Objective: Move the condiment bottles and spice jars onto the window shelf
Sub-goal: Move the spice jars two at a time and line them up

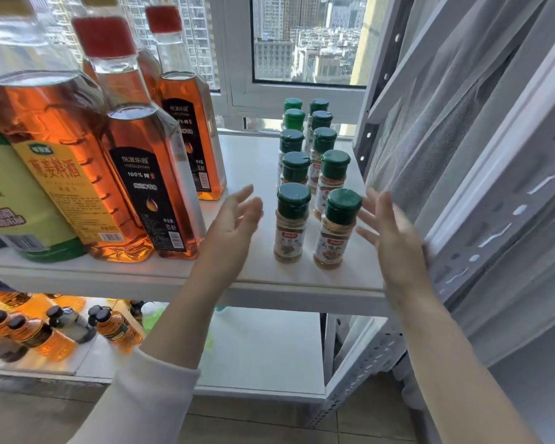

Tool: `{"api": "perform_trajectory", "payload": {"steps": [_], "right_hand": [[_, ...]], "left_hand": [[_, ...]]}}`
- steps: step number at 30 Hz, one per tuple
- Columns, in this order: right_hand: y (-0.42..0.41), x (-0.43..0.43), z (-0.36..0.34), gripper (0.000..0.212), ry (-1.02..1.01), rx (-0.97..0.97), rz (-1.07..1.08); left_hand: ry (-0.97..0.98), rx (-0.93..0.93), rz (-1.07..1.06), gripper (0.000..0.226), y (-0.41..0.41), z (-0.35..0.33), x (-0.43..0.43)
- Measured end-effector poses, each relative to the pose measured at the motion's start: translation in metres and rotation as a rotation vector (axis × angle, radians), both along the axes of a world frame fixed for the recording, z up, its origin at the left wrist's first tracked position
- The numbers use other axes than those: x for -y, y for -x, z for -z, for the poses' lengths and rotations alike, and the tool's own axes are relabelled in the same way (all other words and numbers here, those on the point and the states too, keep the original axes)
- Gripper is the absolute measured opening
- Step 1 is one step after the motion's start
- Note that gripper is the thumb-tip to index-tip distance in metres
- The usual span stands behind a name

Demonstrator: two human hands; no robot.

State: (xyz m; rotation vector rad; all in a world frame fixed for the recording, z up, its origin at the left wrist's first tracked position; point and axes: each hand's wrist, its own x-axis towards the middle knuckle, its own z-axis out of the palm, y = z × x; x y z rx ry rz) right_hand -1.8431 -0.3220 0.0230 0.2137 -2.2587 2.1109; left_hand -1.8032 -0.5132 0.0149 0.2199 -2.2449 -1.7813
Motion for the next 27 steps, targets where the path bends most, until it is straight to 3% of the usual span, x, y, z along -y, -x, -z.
{"api": "perform_trajectory", "payload": {"steps": [3,8,22,27], "right_hand": [[0.022,0.009,-0.007,0.067,0.134,0.107,-0.02],[0.05,0.02,-0.001,0.083,0.231,0.246,-0.083],[0.047,0.026,-0.002,0.07,0.135,0.22,-0.097],[0.033,0.018,-0.015,0.076,0.076,0.11,-0.033]], "left_hand": [[-0.127,0.039,0.018,0.064,0.009,-0.008,-0.003],[-0.253,0.107,0.013,0.057,0.02,-0.013,-0.012],[-0.248,0.093,-0.004,0.06,0.029,-0.013,-0.014],[-0.201,-0.05,-0.057,0.051,0.003,-0.027,-0.019]]}}
